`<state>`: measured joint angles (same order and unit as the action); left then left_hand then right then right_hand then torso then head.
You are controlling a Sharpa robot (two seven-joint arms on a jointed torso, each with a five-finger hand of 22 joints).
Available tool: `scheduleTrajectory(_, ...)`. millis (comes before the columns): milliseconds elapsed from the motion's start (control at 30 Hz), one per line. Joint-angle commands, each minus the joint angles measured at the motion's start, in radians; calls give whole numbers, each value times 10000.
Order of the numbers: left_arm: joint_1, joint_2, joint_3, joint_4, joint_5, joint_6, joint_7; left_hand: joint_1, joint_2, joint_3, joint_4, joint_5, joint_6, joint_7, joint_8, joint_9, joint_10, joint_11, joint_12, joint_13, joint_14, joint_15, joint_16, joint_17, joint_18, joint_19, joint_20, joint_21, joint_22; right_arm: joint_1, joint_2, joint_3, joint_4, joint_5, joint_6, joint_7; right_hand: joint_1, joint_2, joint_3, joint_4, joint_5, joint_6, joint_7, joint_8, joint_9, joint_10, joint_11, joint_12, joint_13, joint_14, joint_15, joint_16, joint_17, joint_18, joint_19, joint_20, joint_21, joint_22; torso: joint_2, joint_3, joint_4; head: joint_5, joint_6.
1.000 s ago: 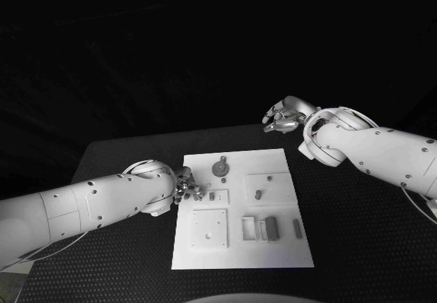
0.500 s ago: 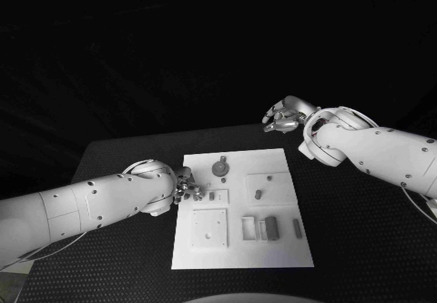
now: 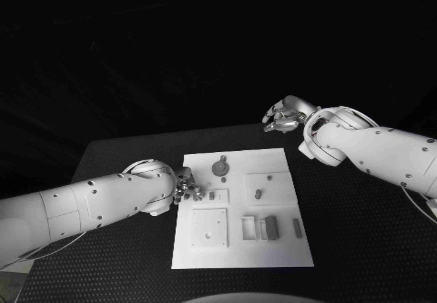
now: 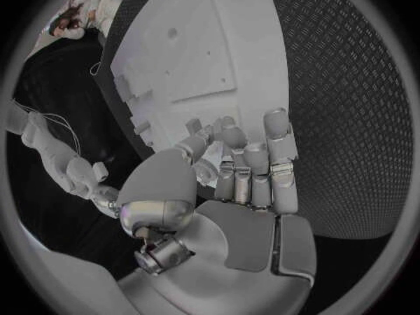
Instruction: Assemble the parts on the task board
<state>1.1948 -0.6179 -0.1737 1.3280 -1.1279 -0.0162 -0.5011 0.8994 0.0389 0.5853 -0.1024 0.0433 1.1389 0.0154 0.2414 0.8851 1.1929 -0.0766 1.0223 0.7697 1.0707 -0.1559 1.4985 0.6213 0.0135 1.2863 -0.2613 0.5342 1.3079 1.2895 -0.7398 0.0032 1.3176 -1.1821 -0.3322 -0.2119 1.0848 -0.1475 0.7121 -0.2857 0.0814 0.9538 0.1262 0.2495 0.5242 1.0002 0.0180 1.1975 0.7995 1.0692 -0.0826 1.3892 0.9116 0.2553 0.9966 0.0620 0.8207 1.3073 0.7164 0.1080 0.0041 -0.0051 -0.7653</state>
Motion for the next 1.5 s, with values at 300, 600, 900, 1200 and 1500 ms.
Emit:
scheduleTrajectory(300, -24, 18, -23, -13, -92, 277, -18, 194, 53, 51, -50, 48, 77, -18, 966, 1479, 229, -172, 57, 16, 245, -380, 50, 17, 94, 29, -126, 71, 225, -4, 1, 6, 21, -13, 102, 82, -24, 57, -41, -20, -49, -21, 71, -50, -11, -23, 39, -32, 13, -55, 0, 55, -18, 65, -71, 18, -69, 154, -2, 4, 1, -3, 10)
scheduleTrajectory(600, -24, 33, -23, -14, -93, 285, -22, 210, 43, 45, -72, 48, 80, -20, 972, 1491, 235, -173, 61, 23, 246, -380, 57, 27, 92, 26, -129, 86, 225, -4, -5, 5, 27, -13, 98, 79, -23, 57, -41, -20, -50, -21, 71, -49, -12, -24, 39, -32, 14, -57, 0, 59, -24, 65, -72, 19, -69, 154, 0, 0, 1, -4, 18)
scheduleTrajectory(900, -23, 57, -24, -5, -100, 329, -42, 122, -35, -17, -2, 48, 44, -6, 945, 1490, 225, -161, 50, 28, 233, -374, 47, 37, 76, 1, -121, 103, 216, -4, -10, 5, 35, -13, 100, 76, -23, 57, -42, -20, -50, -22, 71, -48, -13, -24, 39, -32, 14, -60, 0, 63, -30, 65, -73, 19, -69, 154, -1, 1, 5, -5, 12)
scheduleTrajectory(1200, -23, 76, -25, -25, -2, 364, -20, -430, -415, -695, 151, 49, 13, 18, 865, 1448, 185, -137, 15, 46, 192, -350, 16, 62, 66, -83, -128, 131, 204, -4, -24, 5, 42, -13, 98, 73, -22, 52, -42, -22, -50, -24, 71, -49, -14, -25, 39, -33, 15, -61, 0, 65, -34, 65, -74, 19, -70, 154, 1, 1, 6, -9, -5)
scheduleTrajectory(1500, -23, 84, -25, -33, 40, 361, -2, -859, -637, -1163, 315, 50, 37, -8, 822, 1419, 181, -163, -12, 54, 184, -375, -10, 76, 100, -130, -159, 120, 179, -4, -27, 5, 48, -13, 105, 66, -19, 48, -42, -23, -50, -26, 72, -50, -16, -25, 39, -33, 15, -63, 0, 68, -38, 65, -75, 19, -70, 154, -2, 2, 0, -13, -8)
